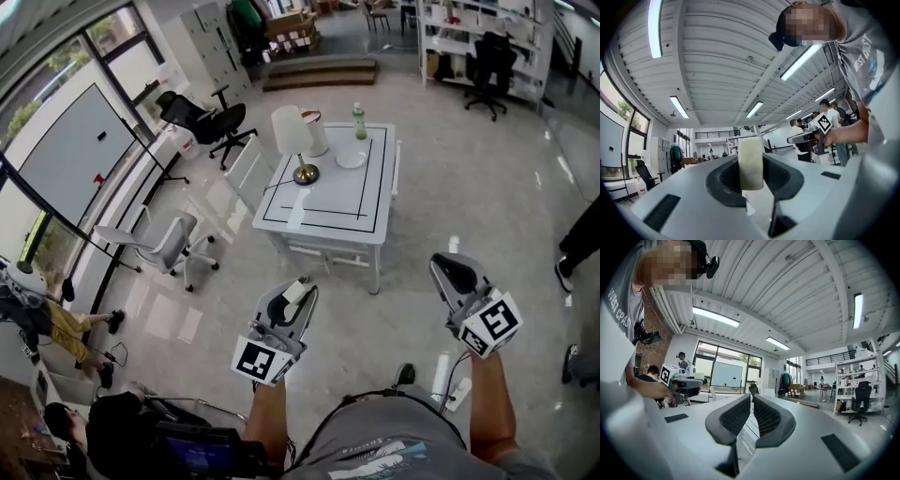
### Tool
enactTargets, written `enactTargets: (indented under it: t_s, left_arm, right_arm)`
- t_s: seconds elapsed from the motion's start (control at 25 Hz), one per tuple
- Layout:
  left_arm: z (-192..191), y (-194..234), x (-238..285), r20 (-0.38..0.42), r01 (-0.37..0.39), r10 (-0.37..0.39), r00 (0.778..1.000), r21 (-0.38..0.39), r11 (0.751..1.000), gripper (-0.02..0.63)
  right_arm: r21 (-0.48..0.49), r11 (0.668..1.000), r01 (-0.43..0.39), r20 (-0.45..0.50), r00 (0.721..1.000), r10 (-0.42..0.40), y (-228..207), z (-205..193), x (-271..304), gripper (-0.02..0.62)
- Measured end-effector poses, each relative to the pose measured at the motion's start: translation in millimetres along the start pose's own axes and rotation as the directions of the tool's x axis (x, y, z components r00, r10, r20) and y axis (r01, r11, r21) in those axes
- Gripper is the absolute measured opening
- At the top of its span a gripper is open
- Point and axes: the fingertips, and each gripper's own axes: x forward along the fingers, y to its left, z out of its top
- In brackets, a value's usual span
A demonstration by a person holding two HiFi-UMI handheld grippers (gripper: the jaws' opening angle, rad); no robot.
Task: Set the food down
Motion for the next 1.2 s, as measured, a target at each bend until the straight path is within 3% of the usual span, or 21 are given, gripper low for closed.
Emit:
enactTargets:
  t_s: [0.64,1.2]
  left_arm:
    - [-21.1,-21.7,128.6,-0.046,-0.03,0.03,0.998,0.018,0.999,0.091]
    - [-37.5,-18.0,176.0,-0.08,-0.045,0.046,0.996,0.006,0.999,0.091]
  right_arm:
    - [0.006,1.0,-0.019,-0.005,1.0,0.019,-137.3,-29.9,-4.3,0.008]
    - [0.027,0.998,-0.048,-0.026,0.998,0.048,-184.1,-42.3,14.2,0.008]
